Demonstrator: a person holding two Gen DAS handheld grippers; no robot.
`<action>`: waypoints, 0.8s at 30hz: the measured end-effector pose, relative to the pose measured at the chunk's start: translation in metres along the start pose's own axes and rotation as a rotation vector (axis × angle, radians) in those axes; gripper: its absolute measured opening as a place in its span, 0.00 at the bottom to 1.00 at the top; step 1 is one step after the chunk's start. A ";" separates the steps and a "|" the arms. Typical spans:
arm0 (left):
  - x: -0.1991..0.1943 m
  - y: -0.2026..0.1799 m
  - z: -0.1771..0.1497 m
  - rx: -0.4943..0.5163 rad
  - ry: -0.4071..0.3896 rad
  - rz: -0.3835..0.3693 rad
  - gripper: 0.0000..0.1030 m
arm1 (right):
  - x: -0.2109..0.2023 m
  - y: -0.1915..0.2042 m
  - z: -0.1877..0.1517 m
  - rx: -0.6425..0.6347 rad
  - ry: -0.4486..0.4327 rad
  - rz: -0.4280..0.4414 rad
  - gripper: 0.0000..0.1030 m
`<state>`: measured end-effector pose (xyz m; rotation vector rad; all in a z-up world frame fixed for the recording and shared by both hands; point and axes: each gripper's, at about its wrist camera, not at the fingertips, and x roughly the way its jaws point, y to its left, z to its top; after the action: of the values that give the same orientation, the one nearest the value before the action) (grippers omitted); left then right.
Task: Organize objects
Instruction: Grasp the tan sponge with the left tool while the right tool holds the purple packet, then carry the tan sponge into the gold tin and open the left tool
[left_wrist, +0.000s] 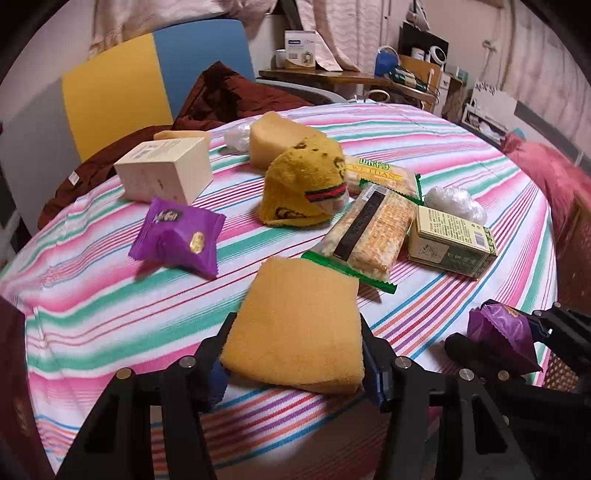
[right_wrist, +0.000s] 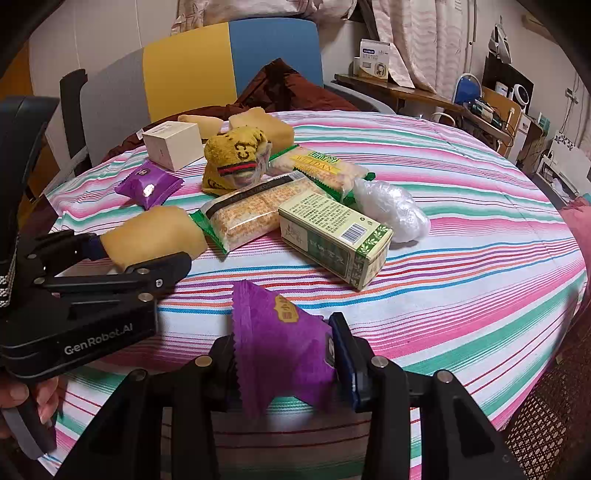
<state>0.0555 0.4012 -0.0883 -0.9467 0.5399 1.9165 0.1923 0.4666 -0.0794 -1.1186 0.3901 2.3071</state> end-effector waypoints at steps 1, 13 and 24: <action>-0.001 0.001 -0.002 -0.003 -0.004 0.001 0.56 | 0.000 0.001 0.000 -0.001 0.000 -0.002 0.41; -0.027 0.015 -0.031 -0.046 -0.021 0.028 0.55 | 0.000 0.005 0.001 -0.010 0.009 -0.034 0.41; -0.072 0.035 -0.056 -0.115 -0.056 0.076 0.55 | -0.002 0.017 0.001 -0.015 0.032 -0.034 0.41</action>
<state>0.0694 0.3070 -0.0660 -0.9540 0.4419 2.0545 0.1834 0.4527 -0.0769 -1.1612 0.3643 2.2689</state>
